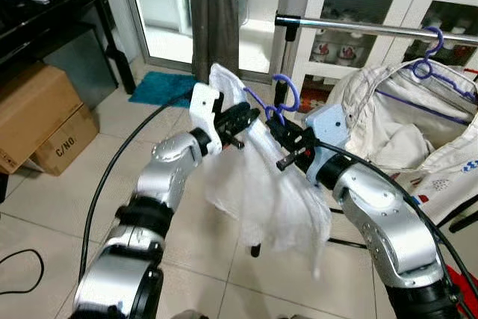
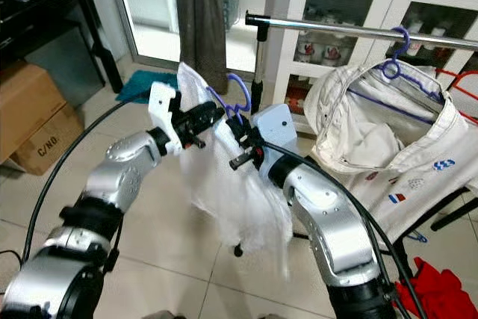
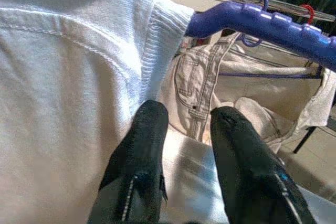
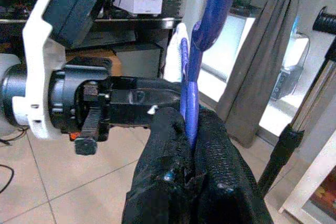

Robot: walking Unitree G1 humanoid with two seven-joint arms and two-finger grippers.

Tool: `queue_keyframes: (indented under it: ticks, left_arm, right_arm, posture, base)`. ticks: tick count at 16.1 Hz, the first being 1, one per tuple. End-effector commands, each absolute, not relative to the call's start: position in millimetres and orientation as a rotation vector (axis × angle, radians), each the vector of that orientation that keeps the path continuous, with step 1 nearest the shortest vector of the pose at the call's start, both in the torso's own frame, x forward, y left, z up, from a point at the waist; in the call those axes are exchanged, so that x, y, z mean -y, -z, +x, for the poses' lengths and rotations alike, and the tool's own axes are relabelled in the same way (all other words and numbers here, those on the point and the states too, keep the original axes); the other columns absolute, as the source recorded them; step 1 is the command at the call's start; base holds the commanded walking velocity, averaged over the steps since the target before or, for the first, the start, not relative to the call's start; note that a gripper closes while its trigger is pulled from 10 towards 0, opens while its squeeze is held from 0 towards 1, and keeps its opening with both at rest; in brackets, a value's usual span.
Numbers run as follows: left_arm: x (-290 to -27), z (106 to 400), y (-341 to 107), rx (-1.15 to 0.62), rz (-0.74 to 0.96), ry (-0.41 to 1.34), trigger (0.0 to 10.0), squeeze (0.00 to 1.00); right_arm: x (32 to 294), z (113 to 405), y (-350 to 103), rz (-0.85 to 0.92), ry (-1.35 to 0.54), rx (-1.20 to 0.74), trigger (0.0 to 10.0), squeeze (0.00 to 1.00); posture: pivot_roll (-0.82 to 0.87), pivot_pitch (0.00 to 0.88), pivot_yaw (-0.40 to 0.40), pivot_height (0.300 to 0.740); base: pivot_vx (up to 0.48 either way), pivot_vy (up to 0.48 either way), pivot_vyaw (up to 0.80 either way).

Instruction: Hang hanger

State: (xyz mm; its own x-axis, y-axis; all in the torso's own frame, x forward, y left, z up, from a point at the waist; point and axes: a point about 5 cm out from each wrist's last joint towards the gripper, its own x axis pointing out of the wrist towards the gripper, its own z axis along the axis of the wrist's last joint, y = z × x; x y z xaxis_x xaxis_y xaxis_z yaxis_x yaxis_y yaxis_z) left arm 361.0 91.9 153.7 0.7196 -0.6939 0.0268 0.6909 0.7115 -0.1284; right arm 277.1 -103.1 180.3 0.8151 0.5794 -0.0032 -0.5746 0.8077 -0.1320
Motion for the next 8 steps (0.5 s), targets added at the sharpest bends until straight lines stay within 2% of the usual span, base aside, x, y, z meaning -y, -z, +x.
queue_keyframes:
  ticks: [1, 2, 3, 6, 7, 8]
  left_arm:
    - [-92, 365, -155, -0.032, -0.103, 0.746, 10.0, 1.00]
    - [-89, 366, -155, -0.038, -0.091, 0.741, 10.0, 0.27]
    - [-88, 367, -153, -0.050, -0.079, 0.730, 10.0, 0.00]
    - [-89, 370, -150, -0.072, 0.037, 0.692, 10.0, 0.00]
    - [-85, 367, -153, -0.047, 0.018, 0.733, 10.0, 0.00]
    - [-79, 359, -160, 0.006, -0.070, 0.828, 10.0, 0.00]
  right_arm:
    - [101, 278, -189, -0.132, -0.623, 0.085, 0.0, 0.00]
    - [101, 278, -189, -0.135, -0.623, 0.087, 0.0, 0.00]
    - [101, 278, -190, -0.137, -0.622, 0.089, 0.0, 0.00]
    - [103, 278, -189, -0.146, -0.617, 0.087, 0.0, 0.00]
    - [104, 279, -188, -0.150, -0.611, 0.082, 0.0, 0.00]
    - [107, 280, -187, -0.155, -0.593, 0.076, 0.0, 0.00]
  posture:
    - [-0.14, 0.000, 0.055, 0.740]
    - [-0.14, 0.000, 0.058, 0.740]
    - [-0.15, 0.000, 0.060, 0.740]
    - [-0.15, 0.000, 0.061, 0.740]
    - [-0.15, 0.000, 0.061, 0.740]
    - [-0.15, 0.000, 0.061, 0.740]
  base:
    - [0.000, 0.000, 0.00]
    - [0.000, 0.000, 0.00]
    - [0.000, 0.000, 0.00]
    - [0.000, 0.000, 0.00]
    - [0.000, 0.000, 0.00]
    - [0.000, 0.000, 0.00]
